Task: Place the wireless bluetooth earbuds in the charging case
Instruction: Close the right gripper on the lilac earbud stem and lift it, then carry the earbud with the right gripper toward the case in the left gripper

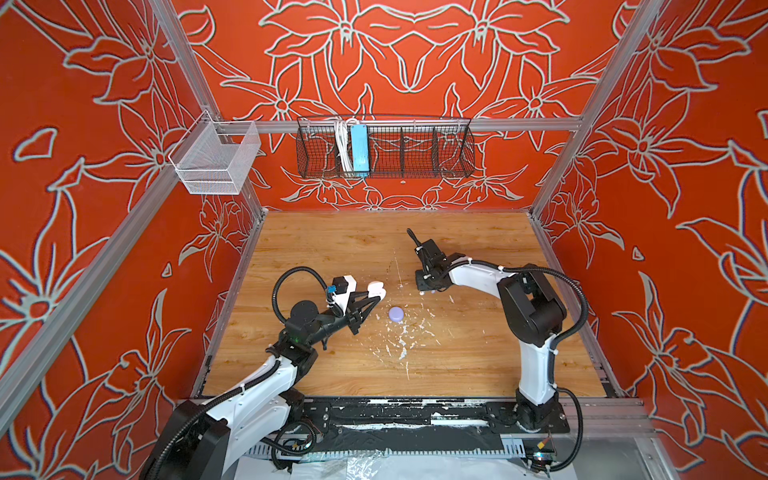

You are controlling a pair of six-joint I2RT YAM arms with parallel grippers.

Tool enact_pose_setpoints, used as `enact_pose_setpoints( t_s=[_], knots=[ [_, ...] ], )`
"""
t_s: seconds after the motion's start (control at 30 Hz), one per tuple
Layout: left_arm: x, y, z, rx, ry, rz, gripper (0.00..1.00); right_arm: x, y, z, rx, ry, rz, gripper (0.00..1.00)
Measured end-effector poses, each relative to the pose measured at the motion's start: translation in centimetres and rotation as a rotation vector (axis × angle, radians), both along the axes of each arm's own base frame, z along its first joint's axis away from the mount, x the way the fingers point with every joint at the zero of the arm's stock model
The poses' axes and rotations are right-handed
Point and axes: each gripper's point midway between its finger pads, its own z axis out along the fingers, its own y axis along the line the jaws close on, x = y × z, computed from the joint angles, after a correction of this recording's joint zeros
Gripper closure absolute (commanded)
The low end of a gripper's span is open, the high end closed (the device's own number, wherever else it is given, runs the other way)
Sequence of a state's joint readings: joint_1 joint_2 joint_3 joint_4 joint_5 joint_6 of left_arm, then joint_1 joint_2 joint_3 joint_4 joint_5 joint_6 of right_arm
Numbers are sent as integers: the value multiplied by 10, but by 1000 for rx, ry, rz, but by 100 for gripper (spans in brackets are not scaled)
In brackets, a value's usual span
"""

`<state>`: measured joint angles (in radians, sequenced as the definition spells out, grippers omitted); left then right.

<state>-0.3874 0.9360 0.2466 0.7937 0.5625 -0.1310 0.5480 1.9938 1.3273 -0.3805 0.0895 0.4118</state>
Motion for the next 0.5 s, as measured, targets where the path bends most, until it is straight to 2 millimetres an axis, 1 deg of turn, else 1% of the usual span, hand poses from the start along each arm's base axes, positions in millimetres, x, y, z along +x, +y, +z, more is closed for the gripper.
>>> enact_pose_setpoints(
  t_s=[0.1, 0.2, 0.3, 0.37, 0.43, 0.5],
  knots=[
    [0, 0, 0, 0, 0, 0, 100, -5, 1, 6, 12, -9, -3, 84],
    [0, 0, 0, 0, 0, 0, 100, -10, 4, 24, 40, -48, 1, 84],
    [0, 0, 0, -1, 0, 0, 100, -14, 8, 52, 85, -115, 11, 84],
    [0, 0, 1, -5, -4, 2, 100, -20, 12, 77, 134, -184, 23, 85],
    [0, 2, 4, -26, -16, 12, 100, -29, 18, 105, 186, -256, 45, 85],
    [-1, 4, 1, -45, -22, 21, 100, -40, 25, 133, 242, -333, 75, 85]
  ],
)
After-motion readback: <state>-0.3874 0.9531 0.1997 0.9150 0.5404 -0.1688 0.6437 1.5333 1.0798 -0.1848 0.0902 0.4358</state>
